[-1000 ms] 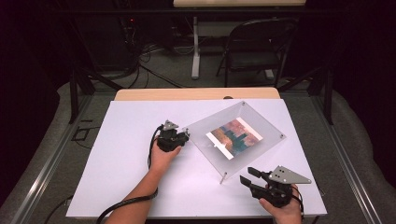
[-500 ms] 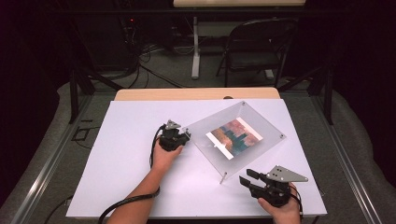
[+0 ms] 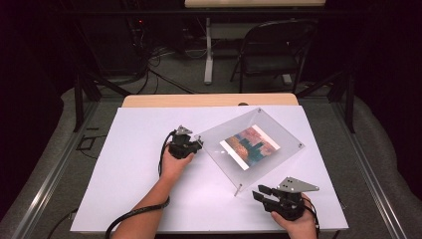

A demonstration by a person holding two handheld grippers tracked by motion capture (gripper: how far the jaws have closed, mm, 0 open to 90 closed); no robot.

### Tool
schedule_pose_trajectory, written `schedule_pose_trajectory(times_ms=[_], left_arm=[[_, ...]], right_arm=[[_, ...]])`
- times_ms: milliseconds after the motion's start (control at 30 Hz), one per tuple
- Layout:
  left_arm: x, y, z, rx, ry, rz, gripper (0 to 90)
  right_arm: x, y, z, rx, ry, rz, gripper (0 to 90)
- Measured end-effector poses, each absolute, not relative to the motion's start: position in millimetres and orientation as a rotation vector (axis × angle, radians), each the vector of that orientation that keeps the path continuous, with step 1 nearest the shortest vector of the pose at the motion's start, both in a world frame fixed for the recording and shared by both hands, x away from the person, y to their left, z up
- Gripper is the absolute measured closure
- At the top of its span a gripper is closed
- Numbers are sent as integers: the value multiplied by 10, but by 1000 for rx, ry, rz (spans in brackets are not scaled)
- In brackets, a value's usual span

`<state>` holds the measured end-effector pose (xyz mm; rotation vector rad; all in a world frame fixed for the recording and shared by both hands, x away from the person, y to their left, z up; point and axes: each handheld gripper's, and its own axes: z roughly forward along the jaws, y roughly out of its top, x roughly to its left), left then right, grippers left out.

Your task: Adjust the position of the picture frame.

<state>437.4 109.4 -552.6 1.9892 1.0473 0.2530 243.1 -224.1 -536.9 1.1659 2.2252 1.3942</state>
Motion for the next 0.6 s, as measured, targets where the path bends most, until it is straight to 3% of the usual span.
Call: schedule_pose_trajectory(times_ms=[600], left_arm=[[4321, 1078, -5249, 1990, 1036, 236, 822]], right_arm=[[2505, -1962, -5430, 1125, 2265, 1420, 730]])
